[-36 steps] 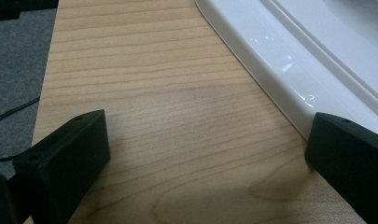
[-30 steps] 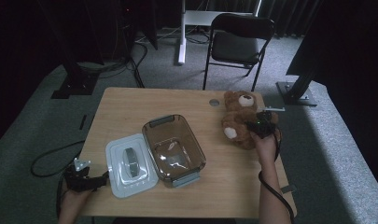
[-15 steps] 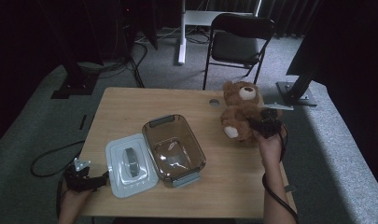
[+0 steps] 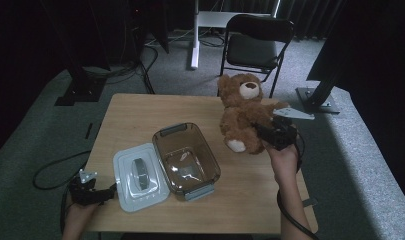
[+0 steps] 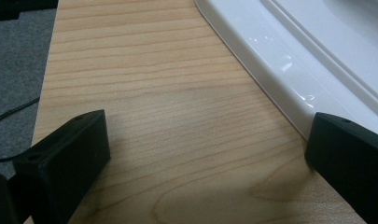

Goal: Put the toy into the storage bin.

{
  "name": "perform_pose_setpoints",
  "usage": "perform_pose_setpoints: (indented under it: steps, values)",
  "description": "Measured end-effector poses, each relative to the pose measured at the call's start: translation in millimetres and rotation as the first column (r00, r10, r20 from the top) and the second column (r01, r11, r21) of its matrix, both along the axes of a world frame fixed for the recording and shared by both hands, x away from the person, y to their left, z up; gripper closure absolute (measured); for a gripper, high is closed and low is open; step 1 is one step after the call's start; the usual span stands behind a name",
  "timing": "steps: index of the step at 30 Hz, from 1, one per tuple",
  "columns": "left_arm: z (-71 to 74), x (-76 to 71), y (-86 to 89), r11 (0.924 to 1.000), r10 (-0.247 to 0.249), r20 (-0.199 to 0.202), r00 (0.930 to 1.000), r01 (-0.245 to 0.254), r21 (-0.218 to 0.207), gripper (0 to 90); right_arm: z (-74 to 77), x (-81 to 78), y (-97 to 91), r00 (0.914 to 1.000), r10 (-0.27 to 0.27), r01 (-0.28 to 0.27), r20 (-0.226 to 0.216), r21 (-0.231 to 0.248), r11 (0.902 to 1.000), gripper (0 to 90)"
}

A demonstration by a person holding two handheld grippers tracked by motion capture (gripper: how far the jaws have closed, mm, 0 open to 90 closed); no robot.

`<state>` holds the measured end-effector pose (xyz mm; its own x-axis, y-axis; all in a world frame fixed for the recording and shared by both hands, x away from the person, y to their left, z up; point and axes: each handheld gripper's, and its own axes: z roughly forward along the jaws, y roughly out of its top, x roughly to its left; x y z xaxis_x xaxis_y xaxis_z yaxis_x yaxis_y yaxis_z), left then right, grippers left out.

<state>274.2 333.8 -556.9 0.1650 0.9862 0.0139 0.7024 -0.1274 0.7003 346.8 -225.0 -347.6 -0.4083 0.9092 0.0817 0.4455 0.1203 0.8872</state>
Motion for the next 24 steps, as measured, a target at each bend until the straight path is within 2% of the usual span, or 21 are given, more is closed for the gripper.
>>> perform_pose_setpoints:
  steps: [4, 7, 14, 17, 19, 20, 24]
  values:
    - [0.2, -0.1, 0.1, 1.0000, -0.001, -0.002, 1.0000, 0.001, 0.001, 0.5, 9.2, -13.8, 16.5, 0.9981, 0.053, -0.054, 0.031, 0.006, 0.9985, 63.5]
    - [0.2, -0.1, 0.1, 1.0000, -0.001, -0.003, 1.0000, 0.001, 0.001, 0.5, 14.0, -22.1, 31.2, 0.9935, 0.103, -0.104, 0.049, 0.015, 0.9945, 63.5]
    - [0.2, -0.1, 0.2, 1.0000, -0.002, -0.003, 1.0000, 0.002, 0.002, 0.5, 16.6, -30.3, 62.0, 0.9812, 0.183, -0.184, 0.062, 0.018, 0.9827, 63.5]
    - [0.2, -0.1, 0.2, 1.0000, -0.002, -0.003, 1.0000, 0.002, 0.001, 0.5, 15.4, -33.9, 76.2, 0.9734, 0.221, -0.222, 0.062, 0.021, 0.9748, 63.4]
    - [0.2, -0.1, 0.2, 1.0000, -0.002, -0.003, 1.0000, 0.002, 0.002, 0.5, 15.2, -34.8, 79.8, 0.9713, 0.229, -0.231, 0.063, 0.021, 0.9727, 63.4]
    - [0.2, -0.1, 0.2, 1.0000, -0.002, -0.003, 1.0000, 0.002, 0.002, 0.5, 13.8, -37.7, 91.2, 0.9636, 0.260, -0.262, 0.064, 0.028, 0.9648, 63.3]
    - [0.2, -0.1, 0.2, 1.0000, -0.002, -0.003, 1.0000, 0.002, 0.002, 0.5, 9.3, -39.0, 108.6, 0.9542, 0.294, -0.296, 0.053, 0.036, 0.9544, 63.3]
